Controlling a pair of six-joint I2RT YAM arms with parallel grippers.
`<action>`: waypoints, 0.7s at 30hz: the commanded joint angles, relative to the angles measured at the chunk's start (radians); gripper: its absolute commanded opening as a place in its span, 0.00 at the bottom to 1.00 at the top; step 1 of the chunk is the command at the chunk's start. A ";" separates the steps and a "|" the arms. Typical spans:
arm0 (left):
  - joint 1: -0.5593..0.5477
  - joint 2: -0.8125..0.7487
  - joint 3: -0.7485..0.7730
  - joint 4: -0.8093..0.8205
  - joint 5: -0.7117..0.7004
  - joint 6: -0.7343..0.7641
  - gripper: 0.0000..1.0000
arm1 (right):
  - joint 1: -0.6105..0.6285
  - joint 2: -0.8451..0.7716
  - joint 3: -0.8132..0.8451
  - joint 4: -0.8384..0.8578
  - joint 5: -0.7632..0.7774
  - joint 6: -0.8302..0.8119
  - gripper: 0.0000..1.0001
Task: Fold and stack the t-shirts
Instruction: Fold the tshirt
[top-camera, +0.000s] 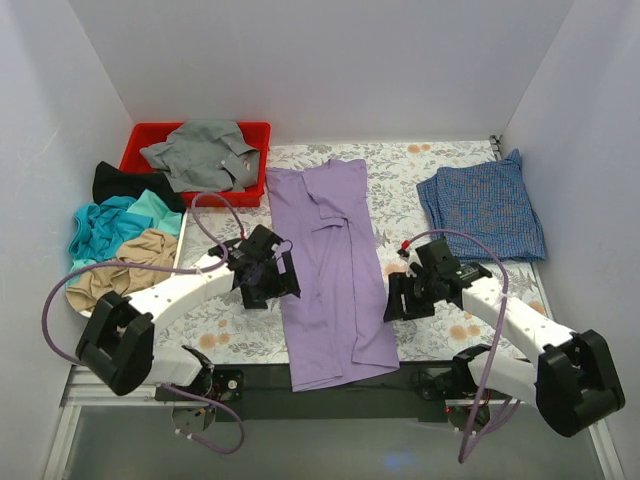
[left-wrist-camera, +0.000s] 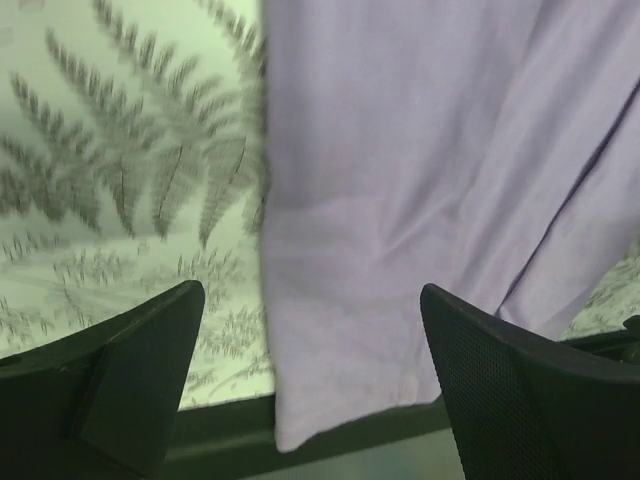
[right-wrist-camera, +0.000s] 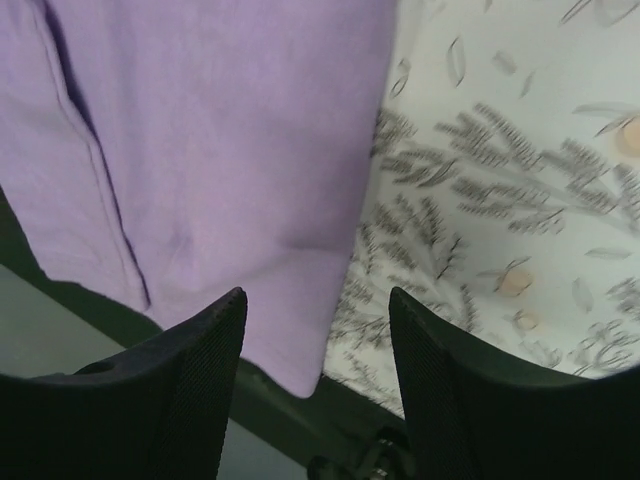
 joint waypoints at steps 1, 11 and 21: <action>-0.045 -0.130 -0.094 -0.103 0.040 -0.124 0.89 | 0.086 -0.091 -0.017 -0.054 0.072 0.203 0.66; -0.140 -0.314 -0.294 -0.131 0.112 -0.260 0.89 | 0.241 -0.258 -0.152 -0.158 0.180 0.418 0.66; -0.283 -0.292 -0.355 -0.066 0.210 -0.311 0.90 | 0.310 -0.355 -0.216 -0.150 0.139 0.512 0.65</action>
